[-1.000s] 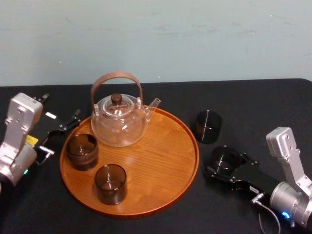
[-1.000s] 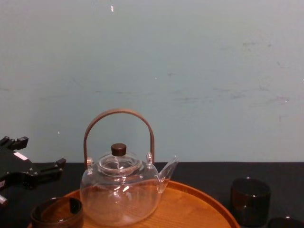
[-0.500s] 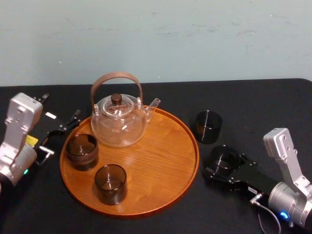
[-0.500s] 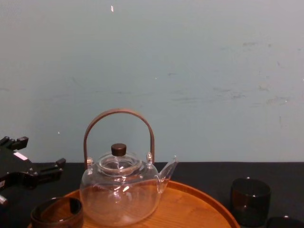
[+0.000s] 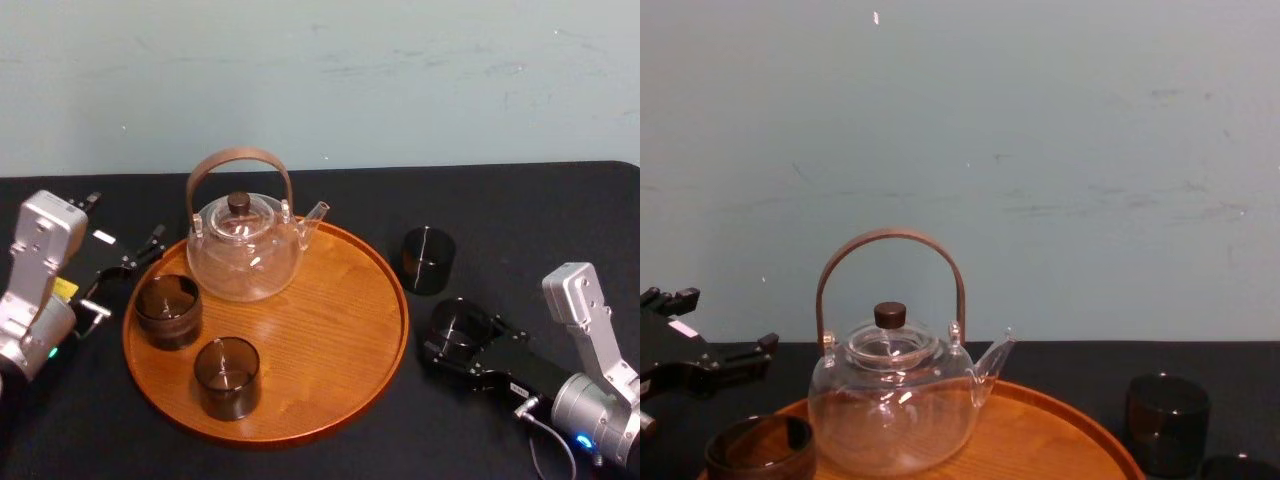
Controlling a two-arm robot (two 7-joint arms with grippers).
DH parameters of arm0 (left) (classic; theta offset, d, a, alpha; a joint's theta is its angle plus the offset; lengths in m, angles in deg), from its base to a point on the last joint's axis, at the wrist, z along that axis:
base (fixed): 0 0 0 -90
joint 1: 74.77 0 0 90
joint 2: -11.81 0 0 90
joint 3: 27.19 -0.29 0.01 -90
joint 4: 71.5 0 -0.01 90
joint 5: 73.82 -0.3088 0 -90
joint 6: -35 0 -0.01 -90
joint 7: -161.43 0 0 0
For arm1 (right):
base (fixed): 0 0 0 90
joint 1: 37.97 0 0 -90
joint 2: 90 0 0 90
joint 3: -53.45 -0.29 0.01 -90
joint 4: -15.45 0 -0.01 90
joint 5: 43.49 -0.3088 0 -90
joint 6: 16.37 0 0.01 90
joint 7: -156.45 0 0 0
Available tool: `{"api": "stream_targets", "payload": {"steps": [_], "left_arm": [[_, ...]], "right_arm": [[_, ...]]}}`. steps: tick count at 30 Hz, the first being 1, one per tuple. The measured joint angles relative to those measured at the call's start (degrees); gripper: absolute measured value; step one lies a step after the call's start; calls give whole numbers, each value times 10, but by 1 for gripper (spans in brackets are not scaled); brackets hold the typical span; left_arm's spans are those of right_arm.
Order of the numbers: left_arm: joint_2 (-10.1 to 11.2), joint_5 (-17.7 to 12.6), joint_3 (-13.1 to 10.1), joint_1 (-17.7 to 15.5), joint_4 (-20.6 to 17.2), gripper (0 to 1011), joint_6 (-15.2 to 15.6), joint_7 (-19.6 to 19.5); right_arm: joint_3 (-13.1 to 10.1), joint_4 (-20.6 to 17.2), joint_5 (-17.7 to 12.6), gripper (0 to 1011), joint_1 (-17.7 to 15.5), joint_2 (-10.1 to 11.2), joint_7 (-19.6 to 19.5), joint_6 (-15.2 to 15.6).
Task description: Pick up the glass from the table and place it on the tray.
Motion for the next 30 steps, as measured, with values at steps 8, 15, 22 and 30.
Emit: {"api": "stream_targets", "payload": {"steps": [8,15,22,30], "left_arm": [[0,0,0,0,0,1001,0,0],[0,0,0,0,0,1001,0,0],[0,0,0,0,0,1001,0,0],[0,0,0,0,0,1001,0,0]], "right_arm": [[0,-13,-6,906,-3,6,10,-10],[6,-34,-4,906,-3,11,13,-10],[22,-49,2,906,8,11,20,-9],[50,-43,9,906,33,0,32,-8]]}}
